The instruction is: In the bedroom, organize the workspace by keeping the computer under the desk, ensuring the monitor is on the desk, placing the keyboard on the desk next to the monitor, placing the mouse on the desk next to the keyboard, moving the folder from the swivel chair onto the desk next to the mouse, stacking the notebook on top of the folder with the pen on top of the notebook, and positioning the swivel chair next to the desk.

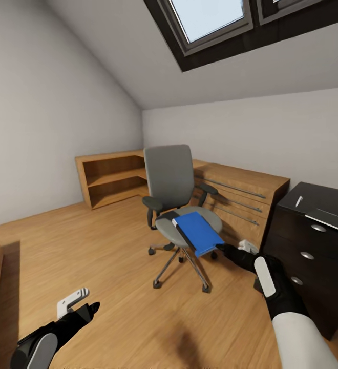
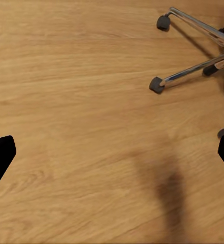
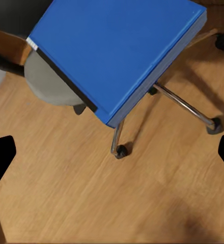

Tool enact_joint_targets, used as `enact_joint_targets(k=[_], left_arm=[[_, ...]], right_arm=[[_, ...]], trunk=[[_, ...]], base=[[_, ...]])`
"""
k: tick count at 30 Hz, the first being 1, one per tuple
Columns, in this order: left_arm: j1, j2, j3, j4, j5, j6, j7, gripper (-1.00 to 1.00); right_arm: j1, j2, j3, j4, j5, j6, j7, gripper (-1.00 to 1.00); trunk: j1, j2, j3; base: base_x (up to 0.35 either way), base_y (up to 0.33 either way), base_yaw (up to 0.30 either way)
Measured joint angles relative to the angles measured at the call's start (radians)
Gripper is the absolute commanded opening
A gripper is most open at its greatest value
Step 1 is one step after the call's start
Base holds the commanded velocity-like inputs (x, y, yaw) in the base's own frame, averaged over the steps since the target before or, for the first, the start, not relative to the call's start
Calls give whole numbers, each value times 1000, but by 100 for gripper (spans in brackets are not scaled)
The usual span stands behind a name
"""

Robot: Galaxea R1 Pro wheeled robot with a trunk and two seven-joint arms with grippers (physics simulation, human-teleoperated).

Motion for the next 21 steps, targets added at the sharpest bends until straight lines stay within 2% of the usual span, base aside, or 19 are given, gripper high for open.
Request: enact_joint_targets(k=[9, 12, 14, 20, 21], left_arm=[[0, 0, 0, -4, 0, 1, 0, 100], [0, 0, -2, -5, 0, 1, 0, 100], [0, 1, -2, -5, 0, 1, 0, 100], [0, 2, -3, -5, 0, 1, 0, 100], [0, 1, -3, -5, 0, 1, 0, 100]], right_arm=[[2, -6, -75, 23, -13, 3, 27, 100], [2, -5, -136, 25, -14, 15, 26, 100], [2, -3, -159, 26, -15, 22, 26, 100], [2, 1, -181, 24, -21, -9, 39, 100], [2, 1, -183, 34, -36, -22, 46, 100]], trunk=[[35, -63, -28], [46, -84, -38], [54, -98, -44], [77, -140, -63], [81, -147, -66]], base=[[0, 0, 0], [0, 0, 0], [0, 0, 0], [0, 0, 0], [0, 0, 0]])
